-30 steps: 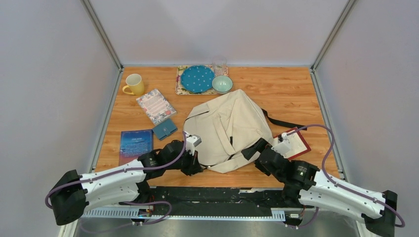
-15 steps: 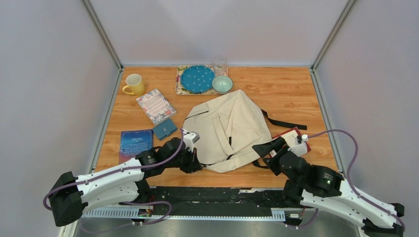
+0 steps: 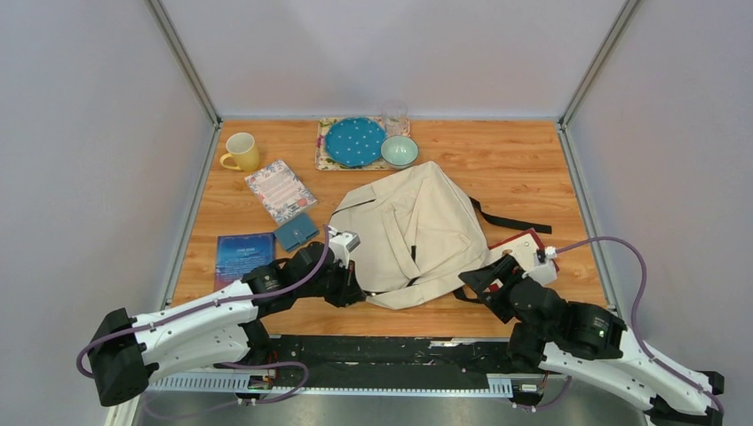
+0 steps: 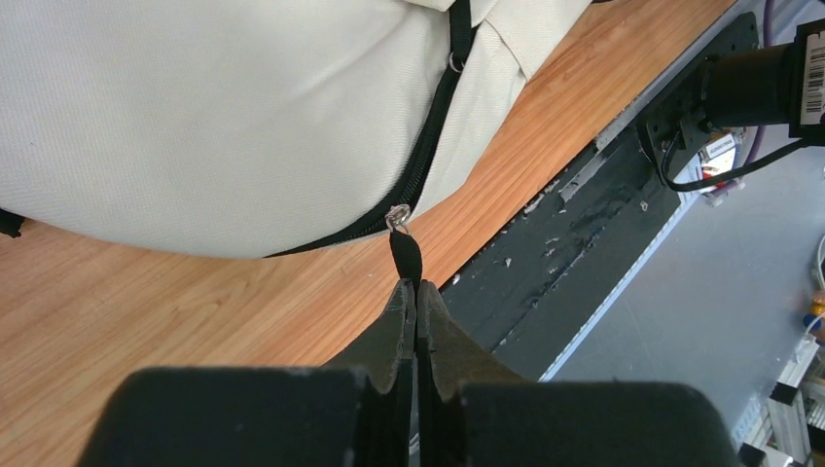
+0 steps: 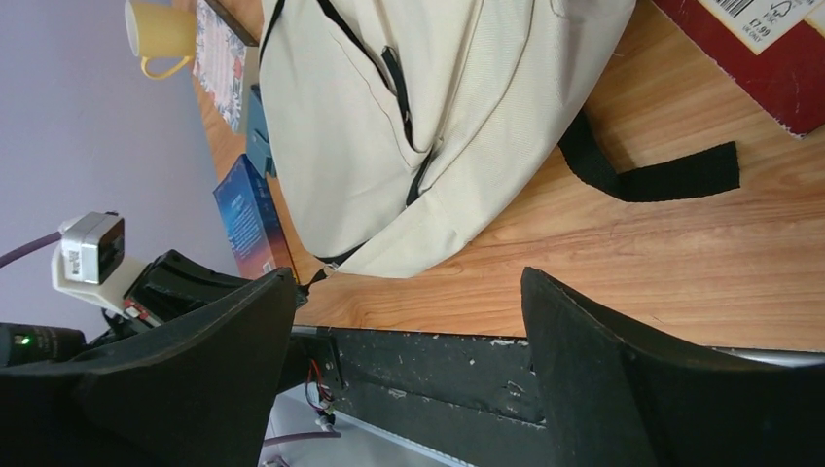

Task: Pack the student bag
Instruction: Unzip the student bag at the center of the board.

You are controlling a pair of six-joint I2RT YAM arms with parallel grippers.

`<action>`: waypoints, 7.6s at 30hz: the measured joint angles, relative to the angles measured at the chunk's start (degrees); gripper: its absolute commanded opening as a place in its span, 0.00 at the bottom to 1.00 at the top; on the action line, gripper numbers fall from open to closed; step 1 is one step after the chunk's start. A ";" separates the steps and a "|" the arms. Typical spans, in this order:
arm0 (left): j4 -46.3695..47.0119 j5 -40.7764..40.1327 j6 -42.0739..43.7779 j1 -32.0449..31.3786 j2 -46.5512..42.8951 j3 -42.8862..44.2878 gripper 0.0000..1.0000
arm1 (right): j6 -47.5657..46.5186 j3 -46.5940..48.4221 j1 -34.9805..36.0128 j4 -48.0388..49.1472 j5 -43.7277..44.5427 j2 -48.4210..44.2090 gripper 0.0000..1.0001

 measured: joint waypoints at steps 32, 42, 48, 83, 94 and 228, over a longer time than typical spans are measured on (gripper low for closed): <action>6.21 9.94 0.39 0.00 -2.16 -1.86 0.00 | 23.58 -8.76 3.43 37.03 -15.39 33.62 0.80; 6.56 9.90 0.39 0.00 -2.25 -1.86 0.00 | 27.08 -11.96 3.43 39.95 -16.90 34.53 0.78; 5.70 9.01 0.42 0.00 -2.32 -1.95 0.00 | 27.78 -13.25 3.43 40.50 -16.15 33.64 0.76; 5.11 3.04 -1.53 0.00 -6.78 -4.15 0.00 | 27.32 -16.85 3.43 28.33 -14.12 12.11 0.73; 8.02 5.99 -1.46 0.00 -3.72 -4.68 0.00 | 26.27 -13.49 3.74 34.40 -18.14 30.56 0.75; -17.86 -19.10 -0.81 -2.03 -15.45 -1.75 0.00 | 5.66 -11.45 -5.09 26.38 -8.35 12.74 0.00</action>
